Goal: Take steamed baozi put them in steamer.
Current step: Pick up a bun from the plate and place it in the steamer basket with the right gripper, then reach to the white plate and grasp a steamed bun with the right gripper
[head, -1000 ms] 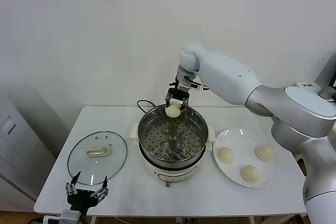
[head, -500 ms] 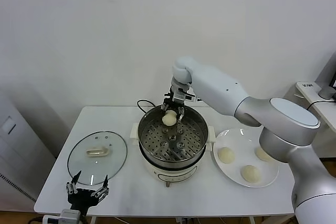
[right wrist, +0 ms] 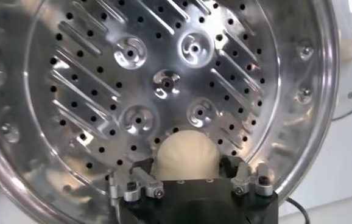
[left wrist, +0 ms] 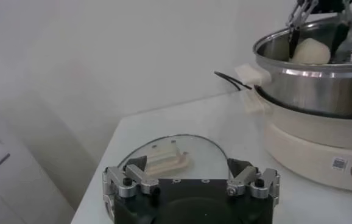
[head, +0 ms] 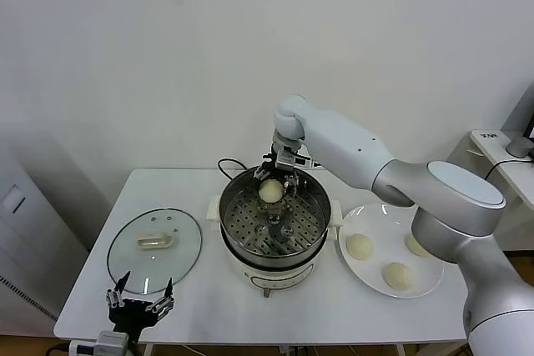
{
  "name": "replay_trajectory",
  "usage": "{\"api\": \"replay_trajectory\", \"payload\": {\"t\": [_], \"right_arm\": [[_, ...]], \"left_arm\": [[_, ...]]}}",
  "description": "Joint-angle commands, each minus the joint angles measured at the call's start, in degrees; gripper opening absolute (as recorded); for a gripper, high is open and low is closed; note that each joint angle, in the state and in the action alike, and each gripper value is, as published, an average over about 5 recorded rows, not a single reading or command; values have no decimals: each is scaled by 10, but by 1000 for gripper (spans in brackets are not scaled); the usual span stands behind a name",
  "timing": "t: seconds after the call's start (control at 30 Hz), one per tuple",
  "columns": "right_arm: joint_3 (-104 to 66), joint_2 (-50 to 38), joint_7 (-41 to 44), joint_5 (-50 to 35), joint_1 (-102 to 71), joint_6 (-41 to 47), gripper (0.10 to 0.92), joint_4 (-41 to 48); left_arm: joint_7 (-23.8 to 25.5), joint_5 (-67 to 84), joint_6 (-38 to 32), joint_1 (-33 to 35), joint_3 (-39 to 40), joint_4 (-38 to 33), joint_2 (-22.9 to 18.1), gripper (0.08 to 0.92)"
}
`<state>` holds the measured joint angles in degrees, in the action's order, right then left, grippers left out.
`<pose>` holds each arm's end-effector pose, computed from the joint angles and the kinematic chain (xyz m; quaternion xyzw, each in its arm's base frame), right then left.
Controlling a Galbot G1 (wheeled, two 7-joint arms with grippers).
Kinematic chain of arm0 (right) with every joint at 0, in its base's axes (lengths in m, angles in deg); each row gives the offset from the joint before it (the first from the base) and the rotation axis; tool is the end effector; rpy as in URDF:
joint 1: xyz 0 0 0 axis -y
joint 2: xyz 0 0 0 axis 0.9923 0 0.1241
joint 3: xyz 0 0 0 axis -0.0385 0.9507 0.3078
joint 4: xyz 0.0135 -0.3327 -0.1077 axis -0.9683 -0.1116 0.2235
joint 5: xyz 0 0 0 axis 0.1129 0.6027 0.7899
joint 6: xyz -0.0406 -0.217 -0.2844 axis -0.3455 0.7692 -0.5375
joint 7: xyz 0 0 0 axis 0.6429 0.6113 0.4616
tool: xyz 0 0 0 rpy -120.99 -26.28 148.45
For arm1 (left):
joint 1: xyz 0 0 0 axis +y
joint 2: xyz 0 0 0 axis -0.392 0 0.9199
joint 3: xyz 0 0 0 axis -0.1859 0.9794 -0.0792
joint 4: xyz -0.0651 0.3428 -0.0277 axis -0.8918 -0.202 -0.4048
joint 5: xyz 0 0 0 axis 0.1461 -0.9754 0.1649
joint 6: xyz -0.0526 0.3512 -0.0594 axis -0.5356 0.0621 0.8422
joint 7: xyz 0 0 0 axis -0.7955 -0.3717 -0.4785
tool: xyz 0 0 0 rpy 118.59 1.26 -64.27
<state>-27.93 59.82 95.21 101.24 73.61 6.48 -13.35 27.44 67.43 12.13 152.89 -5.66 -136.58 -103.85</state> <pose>0.6264 0.1412 -0.0692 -0.6749 0.0914 -0.7318 0.0253 0.1336 0.0285 -0.2601 0.0074 -0.9723 -0.1289 0.1949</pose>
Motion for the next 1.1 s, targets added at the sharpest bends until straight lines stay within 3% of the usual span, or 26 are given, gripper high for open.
{"api": "replay_trajectory", "payload": {"t": [0.03, 0.3, 0.57, 0.93, 1.1], "right_arm": [[21, -48, 66, -125, 68, 266, 821, -89], [58, -166, 53, -269, 147, 550, 823, -139], [66, -284, 31, -294, 167, 734, 823, -192], [97, -465, 27, -288, 152, 768, 823, -323], [50, -501, 10, -267, 61, 755, 823, -370]], "left_arm": [[1, -3, 1, -1, 6, 2, -25, 823], [1, -2, 3, 1, 7, -4, -18, 823], [2, -2, 4, 3, 7, -6, -11, 823], [5, 5, 4, 7, 5, -8, -3, 823], [5, 8, 5, 7, 5, -7, -3, 823]]}}
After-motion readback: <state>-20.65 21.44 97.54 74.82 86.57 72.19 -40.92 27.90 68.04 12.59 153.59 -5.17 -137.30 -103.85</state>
